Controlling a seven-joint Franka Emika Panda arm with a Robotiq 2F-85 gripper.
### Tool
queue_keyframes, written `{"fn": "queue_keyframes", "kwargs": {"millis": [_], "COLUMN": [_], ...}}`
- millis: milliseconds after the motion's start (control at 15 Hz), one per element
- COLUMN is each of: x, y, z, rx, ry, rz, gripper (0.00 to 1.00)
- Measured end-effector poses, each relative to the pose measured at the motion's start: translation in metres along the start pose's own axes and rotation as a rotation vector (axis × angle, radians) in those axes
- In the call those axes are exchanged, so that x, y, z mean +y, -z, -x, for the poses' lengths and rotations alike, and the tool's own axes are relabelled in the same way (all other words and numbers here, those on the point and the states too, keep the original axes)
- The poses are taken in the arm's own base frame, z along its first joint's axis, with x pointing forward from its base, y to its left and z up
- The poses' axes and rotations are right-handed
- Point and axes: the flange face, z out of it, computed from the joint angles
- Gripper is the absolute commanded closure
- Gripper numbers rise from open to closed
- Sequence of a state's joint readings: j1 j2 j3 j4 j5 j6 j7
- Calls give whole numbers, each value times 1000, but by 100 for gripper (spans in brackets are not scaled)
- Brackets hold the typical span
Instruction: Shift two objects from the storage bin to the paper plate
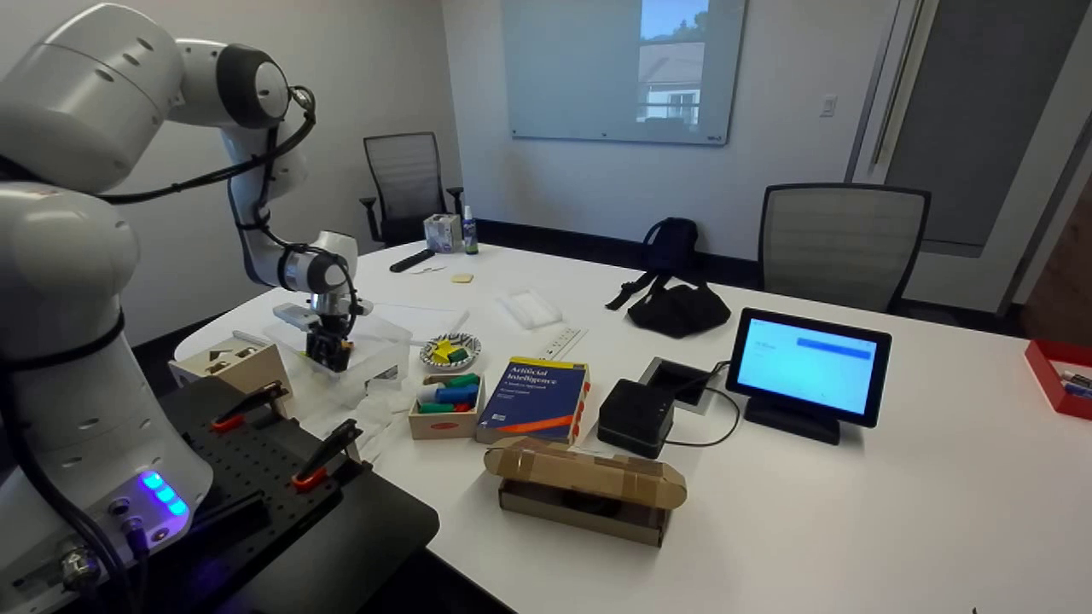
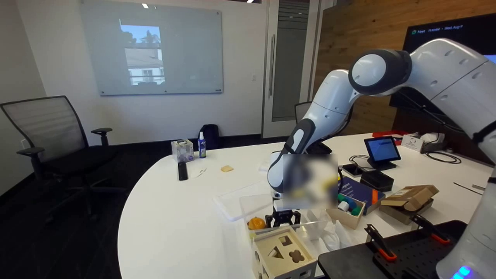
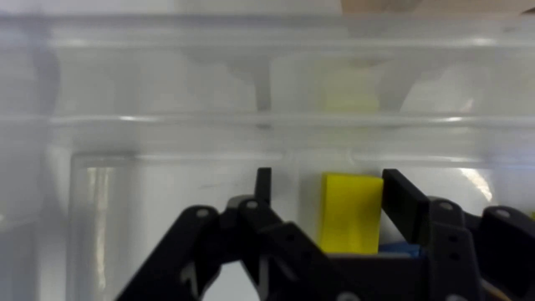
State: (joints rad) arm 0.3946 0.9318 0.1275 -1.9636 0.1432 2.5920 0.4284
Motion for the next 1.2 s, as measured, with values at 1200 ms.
{"fn": "queue_keyframes", "kwargs": {"millis": [1200], "x": [5], "y": [59], "z": [6], "rx": [-72], "ry": [-40], "rz": [-20], "gripper": [92]}}
